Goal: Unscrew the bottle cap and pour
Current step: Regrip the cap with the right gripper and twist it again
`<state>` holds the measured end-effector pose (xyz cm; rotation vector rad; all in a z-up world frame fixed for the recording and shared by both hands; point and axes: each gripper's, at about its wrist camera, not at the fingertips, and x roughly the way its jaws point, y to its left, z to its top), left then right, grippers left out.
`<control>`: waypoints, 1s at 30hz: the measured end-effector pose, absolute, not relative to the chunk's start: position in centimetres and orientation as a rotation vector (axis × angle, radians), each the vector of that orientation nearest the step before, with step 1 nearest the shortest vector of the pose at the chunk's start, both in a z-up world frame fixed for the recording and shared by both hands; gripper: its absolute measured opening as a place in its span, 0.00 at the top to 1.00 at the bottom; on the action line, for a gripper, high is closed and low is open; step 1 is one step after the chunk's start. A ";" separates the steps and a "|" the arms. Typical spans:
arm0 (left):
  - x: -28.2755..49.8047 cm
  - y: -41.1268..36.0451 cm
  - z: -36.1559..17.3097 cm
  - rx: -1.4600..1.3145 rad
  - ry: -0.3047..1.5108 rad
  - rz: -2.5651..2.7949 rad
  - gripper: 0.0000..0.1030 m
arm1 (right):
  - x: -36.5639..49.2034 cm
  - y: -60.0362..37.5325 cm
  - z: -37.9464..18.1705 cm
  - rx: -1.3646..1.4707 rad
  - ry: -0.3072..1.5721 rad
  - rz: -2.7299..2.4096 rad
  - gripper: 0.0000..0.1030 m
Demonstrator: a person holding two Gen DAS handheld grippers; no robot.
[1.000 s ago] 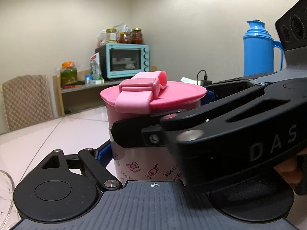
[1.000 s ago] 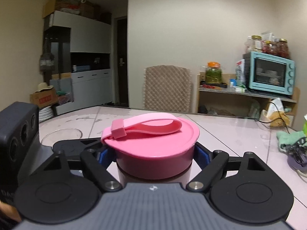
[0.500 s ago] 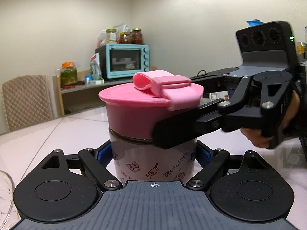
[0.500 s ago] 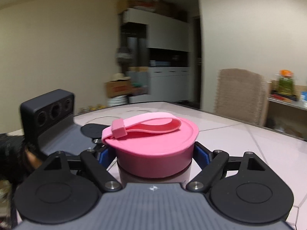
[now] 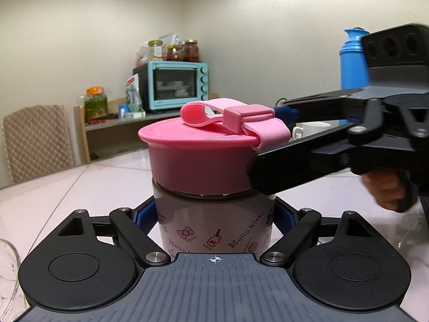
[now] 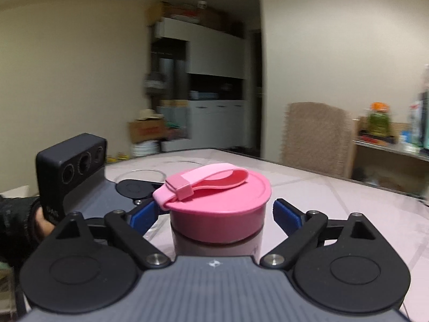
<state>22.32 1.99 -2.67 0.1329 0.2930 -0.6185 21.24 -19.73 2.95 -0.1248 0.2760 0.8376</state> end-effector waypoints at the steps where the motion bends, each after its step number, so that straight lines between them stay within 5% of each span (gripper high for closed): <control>1: 22.3 2.0 -2.7 0.133 0.293 -0.619 0.13 | 20.9 -19.5 3.0 -0.128 0.280 0.808 0.07; 26: 22.4 2.0 -2.9 0.132 0.292 -0.620 0.13 | 19.4 -14.3 1.4 -0.039 0.291 0.453 0.06; 30: 22.4 2.0 -2.9 0.132 0.292 -0.620 0.13 | 19.4 -13.8 1.2 -0.035 0.290 0.446 0.17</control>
